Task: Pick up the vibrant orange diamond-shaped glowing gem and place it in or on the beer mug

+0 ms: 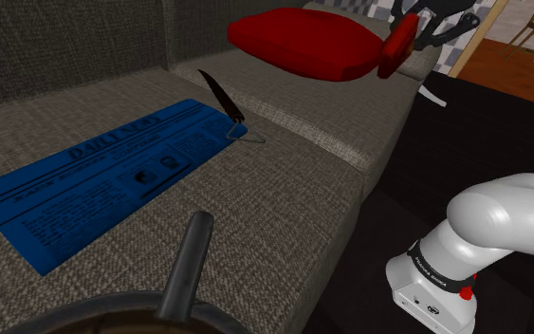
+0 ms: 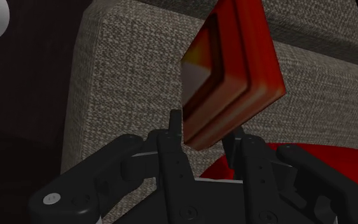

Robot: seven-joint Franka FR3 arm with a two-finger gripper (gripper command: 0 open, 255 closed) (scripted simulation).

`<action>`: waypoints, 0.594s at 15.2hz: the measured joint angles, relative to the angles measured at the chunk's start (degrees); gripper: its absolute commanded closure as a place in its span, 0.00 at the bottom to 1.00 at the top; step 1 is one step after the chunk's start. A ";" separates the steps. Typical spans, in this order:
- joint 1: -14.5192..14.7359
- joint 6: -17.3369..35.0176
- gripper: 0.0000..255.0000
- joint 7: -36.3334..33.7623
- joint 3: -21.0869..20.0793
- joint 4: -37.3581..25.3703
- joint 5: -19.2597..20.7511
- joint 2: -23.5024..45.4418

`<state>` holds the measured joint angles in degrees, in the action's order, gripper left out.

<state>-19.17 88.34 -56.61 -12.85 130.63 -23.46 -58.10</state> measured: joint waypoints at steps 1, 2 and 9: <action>-0.02 -0.67 1.00 -0.17 0.17 -0.92 0.14 0.25; -0.05 -1.31 1.00 -0.41 0.25 -2.01 0.25 0.65; -0.43 -5.02 1.00 -1.48 0.93 -9.62 1.08 4.45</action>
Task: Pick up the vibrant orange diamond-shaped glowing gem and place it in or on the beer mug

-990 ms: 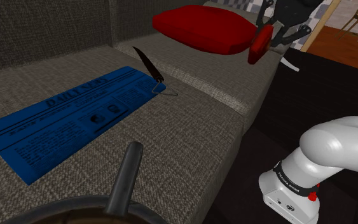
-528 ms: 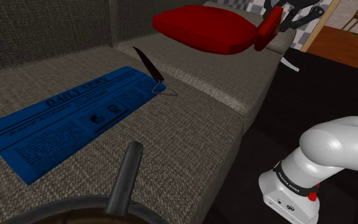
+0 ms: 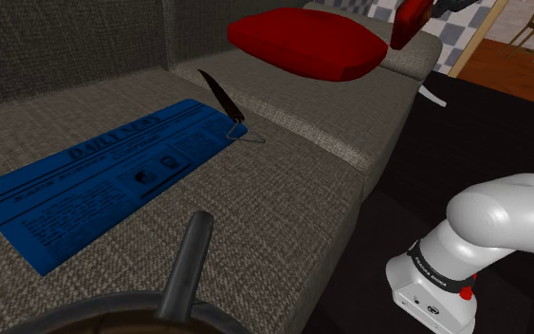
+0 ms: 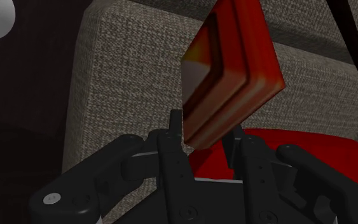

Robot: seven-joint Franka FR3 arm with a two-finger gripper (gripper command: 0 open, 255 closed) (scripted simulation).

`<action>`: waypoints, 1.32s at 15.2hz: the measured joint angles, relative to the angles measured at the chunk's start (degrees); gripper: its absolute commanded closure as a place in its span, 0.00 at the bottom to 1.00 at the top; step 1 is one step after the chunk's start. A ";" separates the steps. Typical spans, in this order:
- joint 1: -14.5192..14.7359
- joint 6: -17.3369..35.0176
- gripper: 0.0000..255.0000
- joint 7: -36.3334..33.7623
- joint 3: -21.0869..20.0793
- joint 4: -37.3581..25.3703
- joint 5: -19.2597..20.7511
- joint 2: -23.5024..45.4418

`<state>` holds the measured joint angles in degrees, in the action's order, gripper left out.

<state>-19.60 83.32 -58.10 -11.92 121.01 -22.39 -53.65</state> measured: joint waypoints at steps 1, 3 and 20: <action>-0.01 -0.54 1.00 -0.16 0.10 -0.90 0.08 0.34; -0.11 -1.58 1.00 -0.51 0.21 -3.16 0.27 1.51; 0.76 -6.17 1.00 -15.97 -11.91 -12.43 -7.37 0.10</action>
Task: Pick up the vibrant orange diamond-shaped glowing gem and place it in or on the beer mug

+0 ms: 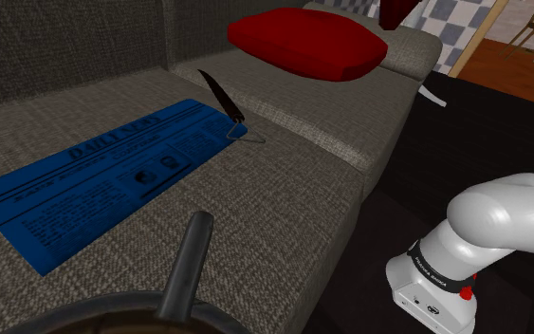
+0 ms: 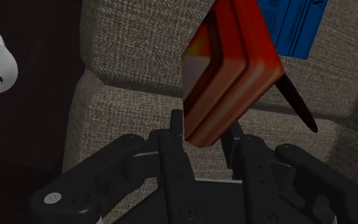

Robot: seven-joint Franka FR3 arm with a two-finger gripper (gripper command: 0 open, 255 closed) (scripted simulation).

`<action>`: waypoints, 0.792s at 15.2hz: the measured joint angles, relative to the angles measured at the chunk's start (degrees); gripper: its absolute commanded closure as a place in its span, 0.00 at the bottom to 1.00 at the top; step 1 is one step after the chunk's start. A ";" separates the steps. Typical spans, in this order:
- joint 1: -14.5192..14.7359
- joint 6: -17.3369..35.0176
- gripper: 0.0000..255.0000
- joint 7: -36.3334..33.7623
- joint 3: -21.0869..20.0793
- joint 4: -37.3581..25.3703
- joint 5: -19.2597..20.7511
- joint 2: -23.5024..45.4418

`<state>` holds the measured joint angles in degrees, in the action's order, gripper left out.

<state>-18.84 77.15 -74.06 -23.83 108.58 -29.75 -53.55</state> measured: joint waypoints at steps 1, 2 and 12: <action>0.03 -0.25 1.00 -1.34 -1.04 -0.68 -0.68 -0.18; -0.14 -0.04 1.00 -2.58 -2.36 -1.32 -1.39 -0.03; -3.23 0.04 1.00 -16.16 -15.64 -12.04 -7.55 2.31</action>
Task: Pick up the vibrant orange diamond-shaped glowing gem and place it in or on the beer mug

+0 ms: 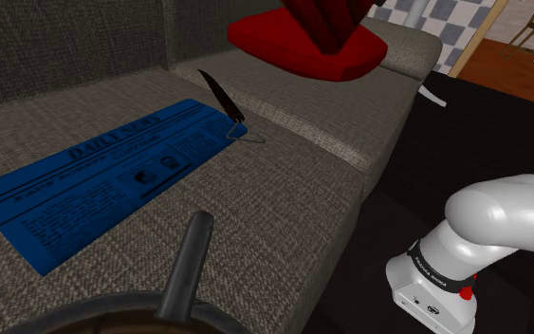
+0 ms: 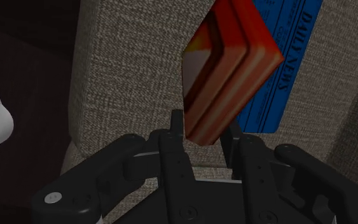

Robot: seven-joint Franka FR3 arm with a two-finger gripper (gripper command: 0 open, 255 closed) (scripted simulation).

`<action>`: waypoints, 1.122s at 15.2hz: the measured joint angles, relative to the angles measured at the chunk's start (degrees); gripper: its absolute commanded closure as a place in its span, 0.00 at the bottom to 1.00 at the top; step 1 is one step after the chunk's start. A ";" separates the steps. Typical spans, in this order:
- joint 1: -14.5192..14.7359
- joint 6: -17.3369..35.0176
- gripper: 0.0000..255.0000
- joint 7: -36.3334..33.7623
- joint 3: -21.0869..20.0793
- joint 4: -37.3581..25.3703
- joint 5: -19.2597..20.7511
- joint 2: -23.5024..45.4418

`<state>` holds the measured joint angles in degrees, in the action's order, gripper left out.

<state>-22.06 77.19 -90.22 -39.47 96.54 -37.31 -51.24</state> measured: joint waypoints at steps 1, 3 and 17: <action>-0.65 0.19 1.00 -1.19 -1.45 -1.25 -0.45 0.48; -1.92 0.16 1.00 -4.27 -4.65 -4.32 -1.57 1.16; -16.64 -0.42 1.00 -20.61 -25.71 -26.48 -6.69 5.03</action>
<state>-38.70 76.77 -110.84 -65.18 70.06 -44.00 -46.21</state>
